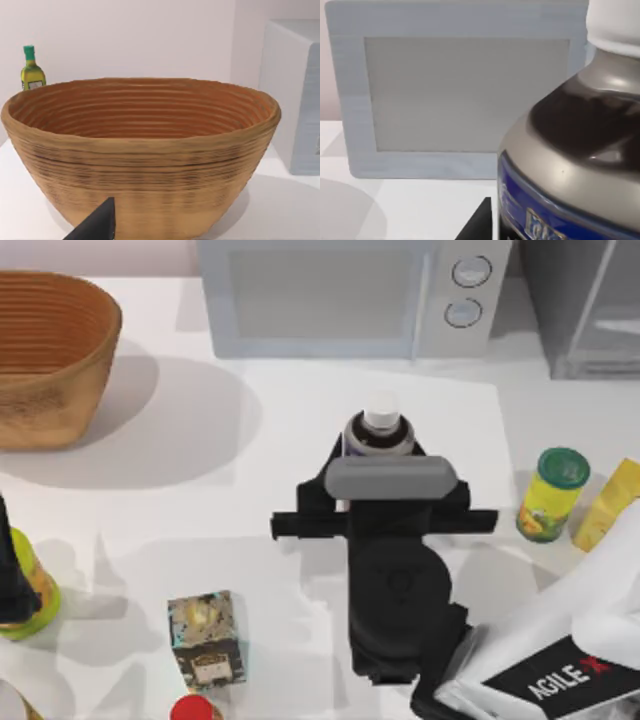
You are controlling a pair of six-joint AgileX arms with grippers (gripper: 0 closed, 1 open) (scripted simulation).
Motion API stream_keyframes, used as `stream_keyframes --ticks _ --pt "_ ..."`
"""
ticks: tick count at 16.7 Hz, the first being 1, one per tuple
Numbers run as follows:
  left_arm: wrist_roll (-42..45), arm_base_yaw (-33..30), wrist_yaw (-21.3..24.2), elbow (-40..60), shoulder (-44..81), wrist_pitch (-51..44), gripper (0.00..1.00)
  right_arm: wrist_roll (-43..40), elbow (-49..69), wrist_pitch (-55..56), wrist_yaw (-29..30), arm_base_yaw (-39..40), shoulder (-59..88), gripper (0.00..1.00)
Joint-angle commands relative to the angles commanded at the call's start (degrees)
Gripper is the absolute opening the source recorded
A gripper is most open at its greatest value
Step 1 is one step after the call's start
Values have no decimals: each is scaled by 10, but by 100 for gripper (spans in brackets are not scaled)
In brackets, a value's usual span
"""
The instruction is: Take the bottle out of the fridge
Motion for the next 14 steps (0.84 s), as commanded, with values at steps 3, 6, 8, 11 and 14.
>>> stream_keyframes --ticks 3,6,8,11,14 --pt "0 0 0 0 0 0 100 0 0 0 0 0 0 60" --pt "0 0 0 0 0 0 100 0 0 0 0 0 0 83" --pt "0 0 0 0 0 0 100 0 0 0 0 0 0 98" --pt "0 0 0 0 0 0 100 0 0 0 0 0 0 100" --pt "0 0 0 0 0 0 100 0 0 0 0 0 0 100"
